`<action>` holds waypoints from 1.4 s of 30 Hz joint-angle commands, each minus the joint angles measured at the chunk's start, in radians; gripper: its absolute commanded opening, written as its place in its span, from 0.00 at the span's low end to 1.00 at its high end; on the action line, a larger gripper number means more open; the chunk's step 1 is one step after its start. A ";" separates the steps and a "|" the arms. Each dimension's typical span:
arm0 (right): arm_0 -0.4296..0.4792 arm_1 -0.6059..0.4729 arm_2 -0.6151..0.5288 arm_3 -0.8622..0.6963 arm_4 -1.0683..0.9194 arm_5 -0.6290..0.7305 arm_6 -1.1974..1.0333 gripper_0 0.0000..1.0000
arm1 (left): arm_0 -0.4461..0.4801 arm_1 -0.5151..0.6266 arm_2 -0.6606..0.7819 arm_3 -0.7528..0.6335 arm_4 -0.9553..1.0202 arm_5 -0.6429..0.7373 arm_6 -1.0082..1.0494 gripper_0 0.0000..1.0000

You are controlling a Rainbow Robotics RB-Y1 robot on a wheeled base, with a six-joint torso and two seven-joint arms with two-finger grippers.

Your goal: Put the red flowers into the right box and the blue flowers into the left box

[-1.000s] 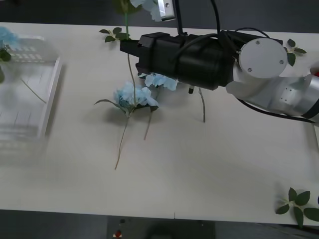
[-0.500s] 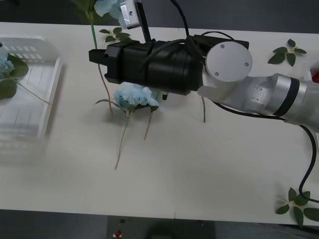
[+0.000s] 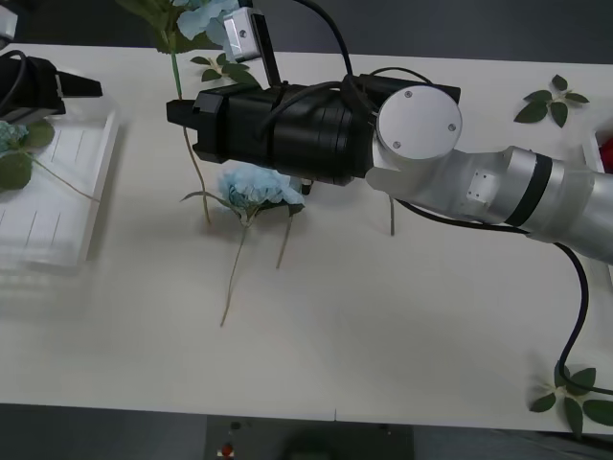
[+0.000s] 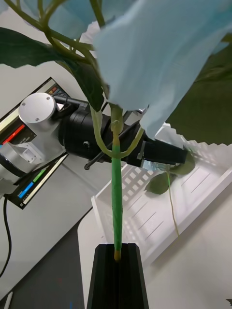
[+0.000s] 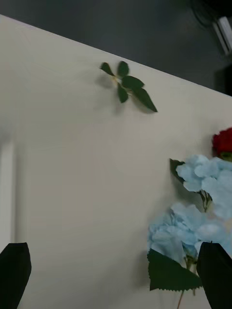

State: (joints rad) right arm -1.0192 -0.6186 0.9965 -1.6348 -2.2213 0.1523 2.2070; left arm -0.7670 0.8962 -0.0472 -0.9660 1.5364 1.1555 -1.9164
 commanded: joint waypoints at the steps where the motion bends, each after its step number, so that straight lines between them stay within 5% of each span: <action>1: -0.035 0.003 -0.016 -0.014 0.005 0.000 -0.018 0.00 | -0.015 0.036 0.009 -0.011 0.096 0.102 -0.245 1.00; 14: -0.035 0.003 -0.016 -0.014 0.005 0.000 -0.018 0.00 | -0.028 -0.069 0.047 0.066 0.465 0.429 -0.635 1.00; 27: -0.035 0.003 -0.016 -0.014 0.005 0.000 -0.018 0.00 | -0.041 -0.086 0.067 0.253 0.788 0.707 -0.702 1.00; 42: -0.035 0.003 -0.016 -0.014 0.005 0.000 -0.018 0.00 | -0.025 -0.097 0.043 0.371 0.780 0.656 -0.789 1.00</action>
State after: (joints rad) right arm -1.0192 -0.6186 0.9965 -1.6348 -2.2213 0.1523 2.2070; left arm -0.7675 0.7892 0.0421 -0.5830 2.3122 1.8281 -2.6893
